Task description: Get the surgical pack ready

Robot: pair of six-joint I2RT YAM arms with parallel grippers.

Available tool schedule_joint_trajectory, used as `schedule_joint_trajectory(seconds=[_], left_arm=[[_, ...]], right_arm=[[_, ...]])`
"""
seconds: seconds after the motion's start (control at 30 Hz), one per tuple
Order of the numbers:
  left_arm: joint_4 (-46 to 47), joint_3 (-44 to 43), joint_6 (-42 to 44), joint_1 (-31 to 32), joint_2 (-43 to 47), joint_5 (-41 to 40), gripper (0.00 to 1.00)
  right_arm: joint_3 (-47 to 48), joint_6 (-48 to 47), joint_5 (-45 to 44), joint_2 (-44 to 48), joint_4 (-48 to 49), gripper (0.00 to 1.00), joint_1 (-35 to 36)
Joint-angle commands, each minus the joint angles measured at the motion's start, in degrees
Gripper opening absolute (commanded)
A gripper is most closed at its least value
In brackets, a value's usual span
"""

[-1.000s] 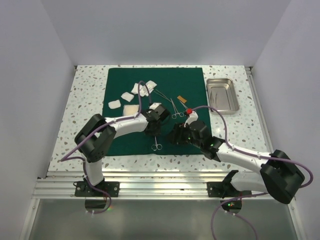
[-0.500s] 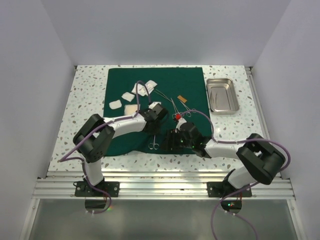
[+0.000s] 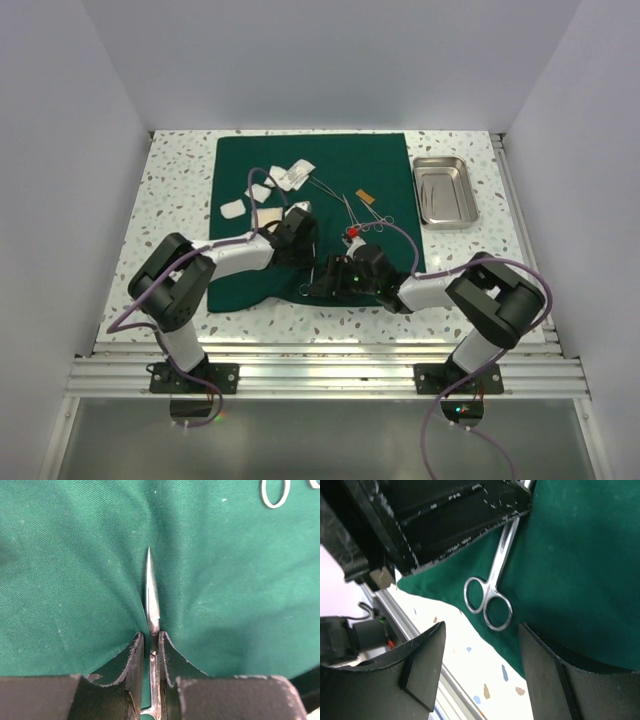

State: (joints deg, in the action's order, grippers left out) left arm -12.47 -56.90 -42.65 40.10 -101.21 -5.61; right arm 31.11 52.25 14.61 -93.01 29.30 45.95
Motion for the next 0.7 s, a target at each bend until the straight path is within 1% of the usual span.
schedule_joint_trajectory(seconds=[0.0, 0.03, 0.13, 0.2, 0.27, 0.43, 0.63, 0.67], left_arm=[[0.77, 5.39, -1.82, -0.63, -3.3, 5.16, 0.0], [2.35, 6.88, -2.08, -0.81, -2.95, 5.34, 0.0], [4.9, 9.08, -2.96, -1.51, -2.15, 7.27, 0.0], [5.26, 9.62, -3.31, -1.78, -1.98, 7.19, 0.0], [6.05, 10.32, -3.4, -1.86, -1.62, 7.19, 0.0], [6.4, 10.94, -3.84, -1.95, -0.66, 6.66, 0.0], [5.27, 11.46, -3.93, -1.95, 1.27, 5.69, 0.0], [5.09, 11.64, -4.02, -1.95, 2.23, 4.21, 0.0]], right_arm=[[0.0, 3.91, -0.46, -2.69, 4.53, 0.64, 0.1], [-0.17, 4.26, -0.46, -3.14, 5.93, 0.63, 0.01], [-0.09, 5.67, 0.24, -5.16, 8.66, 0.58, 0.1], [-0.61, 6.81, 0.07, -6.21, 10.33, 0.52, 0.1], [-1.32, 7.51, -0.81, -6.3, 11.92, 0.51, 0.1], [-1.76, 6.9, -3.71, -3.94, 10.79, 0.37, 0.1], [-0.18, 5.85, -6.17, -2.61, 8.67, 0.24, 0.1], [0.09, 5.67, -6.7, -2.61, 8.5, 0.22, 0.1]])
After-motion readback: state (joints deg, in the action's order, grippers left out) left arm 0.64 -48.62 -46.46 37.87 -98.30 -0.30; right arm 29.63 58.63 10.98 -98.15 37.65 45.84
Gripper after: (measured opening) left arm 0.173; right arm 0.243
